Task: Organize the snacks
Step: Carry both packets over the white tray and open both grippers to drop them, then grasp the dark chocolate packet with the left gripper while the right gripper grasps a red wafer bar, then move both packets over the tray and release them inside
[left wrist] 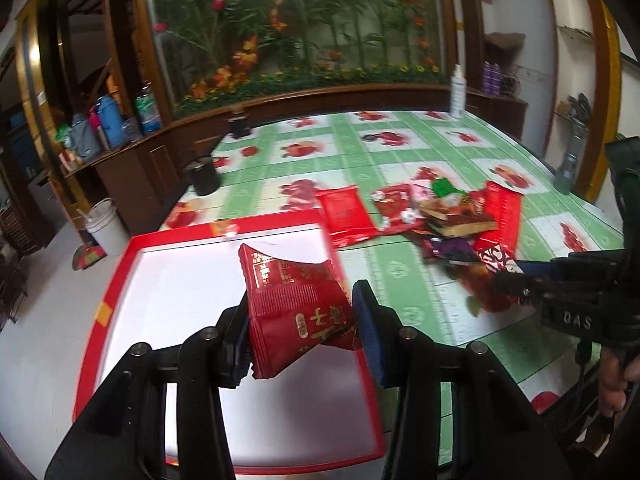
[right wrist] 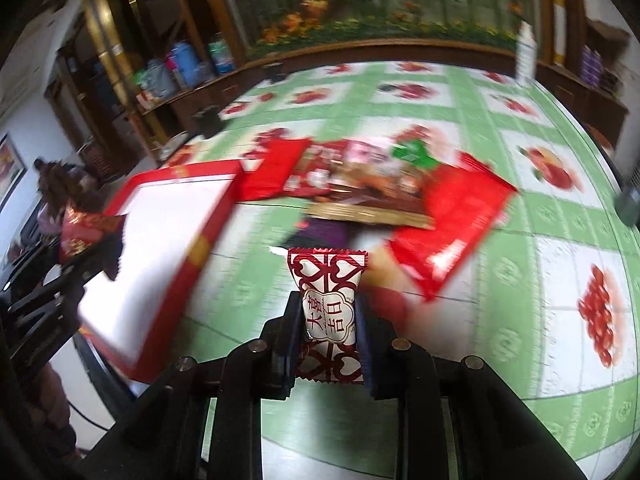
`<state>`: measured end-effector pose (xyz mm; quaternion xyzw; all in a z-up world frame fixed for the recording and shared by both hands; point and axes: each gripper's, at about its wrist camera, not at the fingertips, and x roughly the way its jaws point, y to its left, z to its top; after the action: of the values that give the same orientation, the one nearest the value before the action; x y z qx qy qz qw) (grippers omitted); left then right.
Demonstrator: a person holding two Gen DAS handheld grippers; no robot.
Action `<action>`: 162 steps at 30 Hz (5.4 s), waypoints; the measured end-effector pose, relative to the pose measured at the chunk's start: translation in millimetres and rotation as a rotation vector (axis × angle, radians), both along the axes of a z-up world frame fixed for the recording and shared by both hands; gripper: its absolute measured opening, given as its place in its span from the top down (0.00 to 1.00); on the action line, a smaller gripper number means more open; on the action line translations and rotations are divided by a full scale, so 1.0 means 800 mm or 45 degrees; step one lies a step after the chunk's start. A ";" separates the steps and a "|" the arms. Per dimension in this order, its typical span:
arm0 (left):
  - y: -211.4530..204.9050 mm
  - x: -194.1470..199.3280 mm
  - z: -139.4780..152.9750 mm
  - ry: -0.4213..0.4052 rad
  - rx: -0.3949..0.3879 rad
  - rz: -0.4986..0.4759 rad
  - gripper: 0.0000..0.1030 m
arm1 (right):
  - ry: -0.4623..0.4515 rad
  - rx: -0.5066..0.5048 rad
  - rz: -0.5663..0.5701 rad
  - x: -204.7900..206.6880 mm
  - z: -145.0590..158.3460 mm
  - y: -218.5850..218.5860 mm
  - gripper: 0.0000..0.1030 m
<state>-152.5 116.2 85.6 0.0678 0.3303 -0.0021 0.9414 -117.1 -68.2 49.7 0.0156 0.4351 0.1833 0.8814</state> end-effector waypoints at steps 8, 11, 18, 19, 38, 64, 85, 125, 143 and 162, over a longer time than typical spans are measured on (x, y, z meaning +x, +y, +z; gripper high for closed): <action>0.046 -0.012 -0.003 -0.020 0.007 0.118 0.58 | -0.044 -0.013 0.183 -0.009 0.015 0.093 0.76; 0.063 -0.016 -0.005 -0.018 0.003 0.158 0.58 | -0.065 -0.017 0.237 -0.011 0.019 0.122 0.76; 0.090 -0.023 -0.013 -0.003 0.007 0.219 0.58 | -0.075 -0.029 0.330 -0.013 0.019 0.176 0.76; 0.091 -0.023 -0.014 0.000 0.007 0.224 0.58 | -0.074 -0.029 0.338 -0.012 0.018 0.182 0.75; 0.120 -0.013 -0.025 0.061 0.047 0.384 0.38 | -0.050 0.042 0.295 0.008 0.014 0.161 0.62; -0.088 0.037 -0.027 0.153 0.146 -0.151 0.27 | -0.002 0.205 -0.364 0.059 -0.015 -0.159 0.55; -0.142 0.108 -0.055 0.367 -0.069 -0.226 0.27 | 0.132 0.385 -0.322 0.113 -0.053 -0.137 0.54; -0.105 0.084 -0.059 0.314 -0.194 -0.219 0.58 | 0.084 0.391 -0.145 0.103 -0.049 -0.111 0.80; -0.061 0.058 -0.023 0.192 -0.214 -0.130 0.58 | -0.452 0.412 -0.237 0.048 0.024 -0.129 0.86; 0.094 0.010 -0.013 0.059 -0.140 0.240 0.58 | -0.259 0.589 0.272 0.038 0.017 0.060 0.87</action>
<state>-144.6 191.2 75.2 -0.0153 0.3564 0.0667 0.9318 -86.9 -20.2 62.9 0.1523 0.2901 0.3704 0.8692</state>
